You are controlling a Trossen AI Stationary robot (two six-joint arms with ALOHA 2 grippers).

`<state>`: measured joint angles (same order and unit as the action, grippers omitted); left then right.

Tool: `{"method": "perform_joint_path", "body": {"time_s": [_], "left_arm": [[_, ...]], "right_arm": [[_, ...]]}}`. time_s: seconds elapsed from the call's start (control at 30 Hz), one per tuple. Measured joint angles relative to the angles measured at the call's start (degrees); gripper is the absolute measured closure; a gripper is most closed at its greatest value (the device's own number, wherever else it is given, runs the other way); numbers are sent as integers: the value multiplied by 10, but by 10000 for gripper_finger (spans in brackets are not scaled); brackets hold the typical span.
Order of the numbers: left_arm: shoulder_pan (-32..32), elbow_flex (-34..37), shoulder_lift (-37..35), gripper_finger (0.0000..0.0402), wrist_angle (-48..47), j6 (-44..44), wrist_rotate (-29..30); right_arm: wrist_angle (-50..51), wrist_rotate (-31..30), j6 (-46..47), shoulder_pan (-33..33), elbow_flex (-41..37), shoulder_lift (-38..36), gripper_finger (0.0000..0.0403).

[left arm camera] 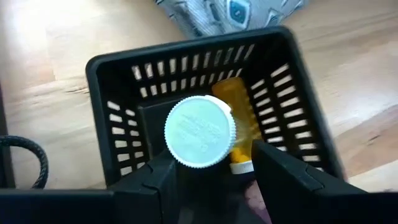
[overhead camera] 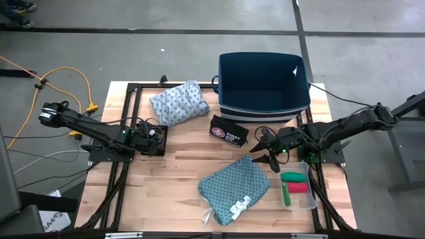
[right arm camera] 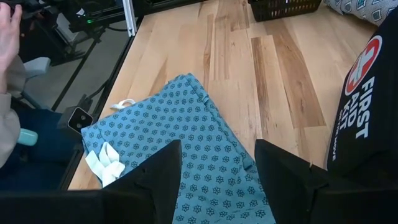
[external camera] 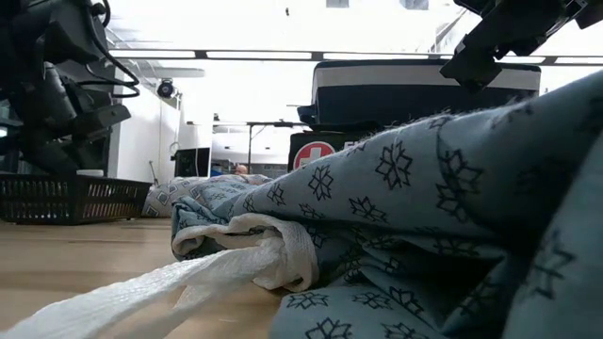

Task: Pick & place medical supplies in basket/bin
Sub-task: Put the yellow pill bottle into the black bin, then put the white patient gown into the blue laundry organizer

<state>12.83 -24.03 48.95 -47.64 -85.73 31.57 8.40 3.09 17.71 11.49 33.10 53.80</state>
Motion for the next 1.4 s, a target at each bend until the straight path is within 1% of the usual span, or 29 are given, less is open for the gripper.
{"method": "perform_joint_path", "body": {"time_s": [0.27,0.6,1.27,1.4], "left_arm": [[0,-19,-41,230,-27,15,13],[0,-19,-87,230,-35,30,27],[0,-19,-88,230,-33,37,29],[0,-19,-88,230,-6,89,51]], "right_arm": [[0,0,0,0,0,0,211],[0,0,0,0,0,0,211],[0,0,0,0,0,0,211],[0,0,0,0,0,0,211]]}}
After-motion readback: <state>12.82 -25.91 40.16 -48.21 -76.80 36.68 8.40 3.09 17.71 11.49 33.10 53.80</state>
